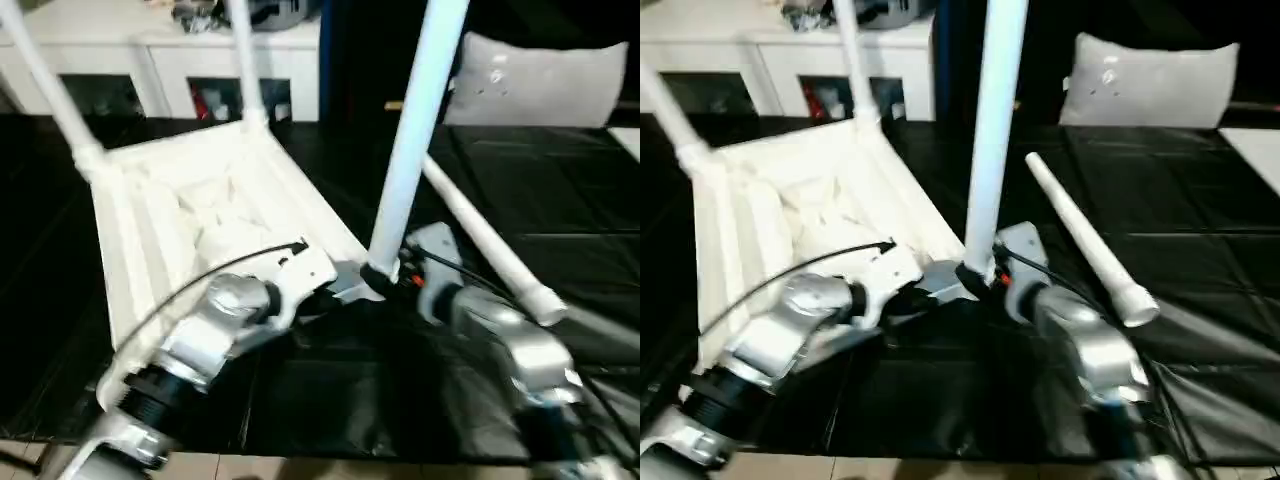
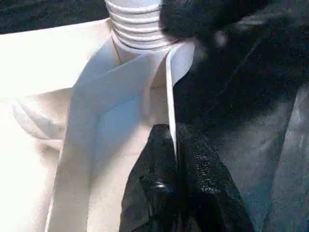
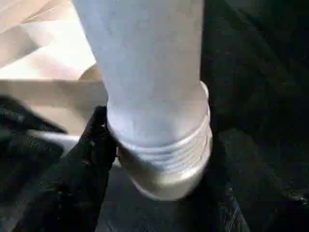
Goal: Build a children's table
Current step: Rotate leg to tighten
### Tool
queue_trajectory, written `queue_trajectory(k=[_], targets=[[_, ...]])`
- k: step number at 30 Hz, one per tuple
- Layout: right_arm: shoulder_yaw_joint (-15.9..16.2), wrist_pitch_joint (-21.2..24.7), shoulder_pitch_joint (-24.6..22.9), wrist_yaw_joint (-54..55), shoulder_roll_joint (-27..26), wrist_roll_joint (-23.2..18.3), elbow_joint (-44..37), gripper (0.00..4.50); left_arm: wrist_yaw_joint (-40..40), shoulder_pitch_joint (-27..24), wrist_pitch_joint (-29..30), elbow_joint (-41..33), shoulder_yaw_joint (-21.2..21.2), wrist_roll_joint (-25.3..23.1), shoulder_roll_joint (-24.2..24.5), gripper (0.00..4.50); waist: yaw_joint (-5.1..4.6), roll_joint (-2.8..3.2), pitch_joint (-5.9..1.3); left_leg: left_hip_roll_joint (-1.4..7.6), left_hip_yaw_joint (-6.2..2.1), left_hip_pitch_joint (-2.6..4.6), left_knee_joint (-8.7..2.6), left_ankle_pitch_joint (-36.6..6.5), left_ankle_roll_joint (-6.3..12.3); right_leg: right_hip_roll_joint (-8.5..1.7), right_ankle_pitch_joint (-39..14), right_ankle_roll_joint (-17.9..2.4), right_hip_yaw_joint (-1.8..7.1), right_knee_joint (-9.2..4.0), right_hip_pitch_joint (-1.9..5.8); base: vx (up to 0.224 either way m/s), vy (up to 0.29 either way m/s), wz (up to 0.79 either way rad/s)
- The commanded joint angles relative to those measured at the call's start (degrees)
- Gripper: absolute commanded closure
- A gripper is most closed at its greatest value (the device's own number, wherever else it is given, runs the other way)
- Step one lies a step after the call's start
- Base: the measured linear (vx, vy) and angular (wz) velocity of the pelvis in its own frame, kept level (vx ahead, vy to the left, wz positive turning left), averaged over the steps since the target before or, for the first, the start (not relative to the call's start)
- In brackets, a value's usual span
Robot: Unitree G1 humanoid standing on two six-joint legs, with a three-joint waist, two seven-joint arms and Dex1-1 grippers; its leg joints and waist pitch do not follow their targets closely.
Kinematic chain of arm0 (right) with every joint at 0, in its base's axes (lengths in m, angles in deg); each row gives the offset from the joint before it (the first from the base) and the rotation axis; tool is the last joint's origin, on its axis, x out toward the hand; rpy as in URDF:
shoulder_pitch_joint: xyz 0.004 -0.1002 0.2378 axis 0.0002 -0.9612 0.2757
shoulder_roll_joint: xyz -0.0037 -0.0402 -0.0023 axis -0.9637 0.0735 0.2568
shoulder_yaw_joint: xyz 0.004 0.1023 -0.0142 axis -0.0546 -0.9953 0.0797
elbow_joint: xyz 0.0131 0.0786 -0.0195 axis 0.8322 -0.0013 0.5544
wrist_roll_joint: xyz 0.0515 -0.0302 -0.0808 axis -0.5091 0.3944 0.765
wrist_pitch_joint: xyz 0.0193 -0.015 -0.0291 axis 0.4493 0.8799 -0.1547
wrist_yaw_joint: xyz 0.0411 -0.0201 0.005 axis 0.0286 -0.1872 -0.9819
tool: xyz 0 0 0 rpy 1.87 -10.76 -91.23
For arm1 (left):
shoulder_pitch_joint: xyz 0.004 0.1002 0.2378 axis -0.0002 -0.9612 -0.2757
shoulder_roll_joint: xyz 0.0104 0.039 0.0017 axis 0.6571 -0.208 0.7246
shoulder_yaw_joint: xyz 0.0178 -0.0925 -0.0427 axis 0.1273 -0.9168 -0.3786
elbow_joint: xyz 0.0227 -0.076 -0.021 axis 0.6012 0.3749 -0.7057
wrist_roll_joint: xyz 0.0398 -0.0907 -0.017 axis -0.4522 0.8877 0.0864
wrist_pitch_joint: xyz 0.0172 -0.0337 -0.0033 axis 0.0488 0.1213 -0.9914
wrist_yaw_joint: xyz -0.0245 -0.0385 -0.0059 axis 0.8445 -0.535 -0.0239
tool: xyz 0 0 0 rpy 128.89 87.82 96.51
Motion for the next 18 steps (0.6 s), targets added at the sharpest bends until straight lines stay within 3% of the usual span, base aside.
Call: queue_trajectory(k=[1,3,9,14,18], targets=[[-1.5,-2.0,-0.4,-3.6,2.2,-1.6,-1.8,0.53,-2.9,0.2,-3.1,1.1,1.6,-0.6,1.8,4.50,0.41,0.01,-3.69,2.80,-0.92,0.19,-2.66,-4.2,4.16,-4.90,3.9,-12.4,2.95,-2.84,3.96,0.000,0.000,0.00],[-1.7,-3.2,-0.5,-5.8,3.8,-2.0,-1.9,0.39,-4.2,0.2,-6.2,2.1,2.0,-0.5,2.4,4.50,0.47,0.03,-3.43,2.95,-0.87,0.38,-2.85,-7.0,3.50,-5.00,-1.8,-12.0,2.97,-3.39,3.85,0.000,0.000,0.00],[0.1,-7.8,0.1,-17.6,12.0,-2.3,-1.3,0.07,-10.3,0.9,-12.6,5.6,3.6,-0.3,5.1,4.50,1.18,-0.21,-3.20,3.07,-0.81,0.66,-2.91,-9.0,2.81,-5.09,-8.5,-10.7,3.05,-3.89,3.69,0.000,0.000,0.00],[3.2,-10.6,1.2,-26.8,15.5,-3.0,0.0,0.07,-16.3,1.7,-17.3,6.8,5.4,0.1,6.8,4.50,1.68,-0.43,-3.45,3.14,-0.82,0.54,-2.61,-7.3,3.65,-5.09,-7.0,-11.2,2.99,-3.44,3.62,0.000,0.000,0.00],[6.2,-12.8,3.2,-30.1,15.3,-1.6,3.1,0.07,-19.5,2.3,-19.7,7.4,6.5,0.2,7.1,4.50,2.14,-0.25,-3.40,3.43,-0.80,0.66,-2.46,-8.2,3.72,-5.20,-7.7,-12.1,3.02,-3.27,3.30,0.000,0.000,0.00]])
